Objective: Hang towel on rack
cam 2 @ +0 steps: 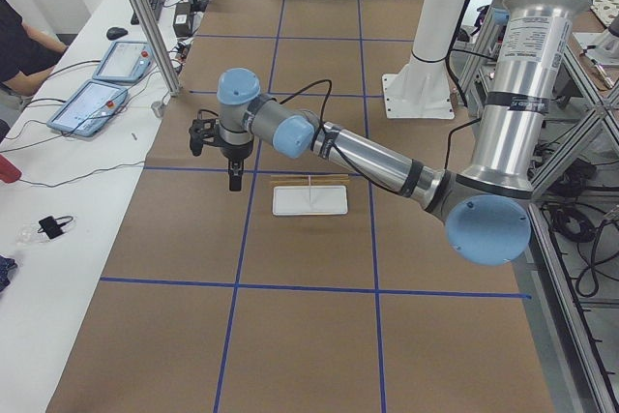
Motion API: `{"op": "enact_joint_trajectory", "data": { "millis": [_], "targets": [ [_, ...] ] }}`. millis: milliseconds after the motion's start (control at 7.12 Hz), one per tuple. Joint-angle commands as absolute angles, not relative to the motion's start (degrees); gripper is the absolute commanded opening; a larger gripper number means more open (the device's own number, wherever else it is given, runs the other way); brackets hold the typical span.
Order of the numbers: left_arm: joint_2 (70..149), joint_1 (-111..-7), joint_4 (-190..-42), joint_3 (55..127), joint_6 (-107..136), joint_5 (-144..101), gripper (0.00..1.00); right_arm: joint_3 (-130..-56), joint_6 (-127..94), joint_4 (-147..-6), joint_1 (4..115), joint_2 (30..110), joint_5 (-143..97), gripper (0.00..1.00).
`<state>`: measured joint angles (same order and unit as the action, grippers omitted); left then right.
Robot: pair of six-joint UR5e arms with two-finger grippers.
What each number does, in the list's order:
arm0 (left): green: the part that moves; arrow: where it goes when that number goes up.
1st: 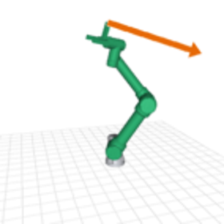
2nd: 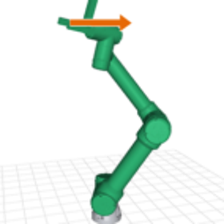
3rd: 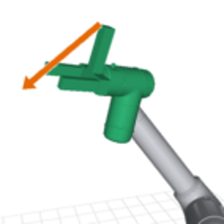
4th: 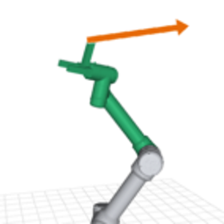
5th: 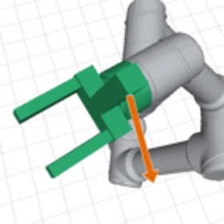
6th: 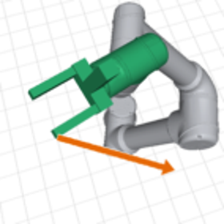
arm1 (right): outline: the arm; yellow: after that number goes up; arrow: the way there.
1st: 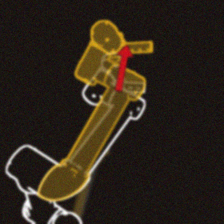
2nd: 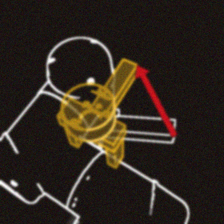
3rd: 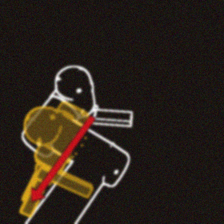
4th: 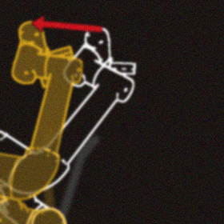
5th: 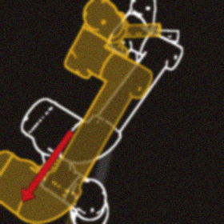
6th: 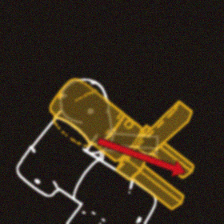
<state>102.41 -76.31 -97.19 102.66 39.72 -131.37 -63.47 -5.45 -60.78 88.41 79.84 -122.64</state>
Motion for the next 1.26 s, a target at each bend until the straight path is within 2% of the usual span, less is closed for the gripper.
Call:
{"op": "enact_joint_trajectory", "data": {
  "millis": [0, 140, 281, 1124],
  "targets": [
    [105.5, -75.1, -97.2, 102.4, 42.3, -131.4, 0.99, -54.3, -11.3, -52.9, 88.4, 76.6, -119.9, 1.00],
    [106.3, -74.6, -97.1, 102.0, 42.6, -131.4, 0.99, -47.3, -15.3, -45.9, 88.4, 74.6, -119.6, 1.00],
    [107.0, -74.6, -97.1, 101.9, 43.6, -131.3, 0.99, -43.7, -18.7, -44.1, 88.3, 73.6, -119.5, 1.00],
    [108.2, -72.7, -97.2, 101.6, 45.6, -131.3, 0.99, -40.3, -28.5, -43.9, 87.2, 73.4, -119.7, 0.99]
  ]
}}
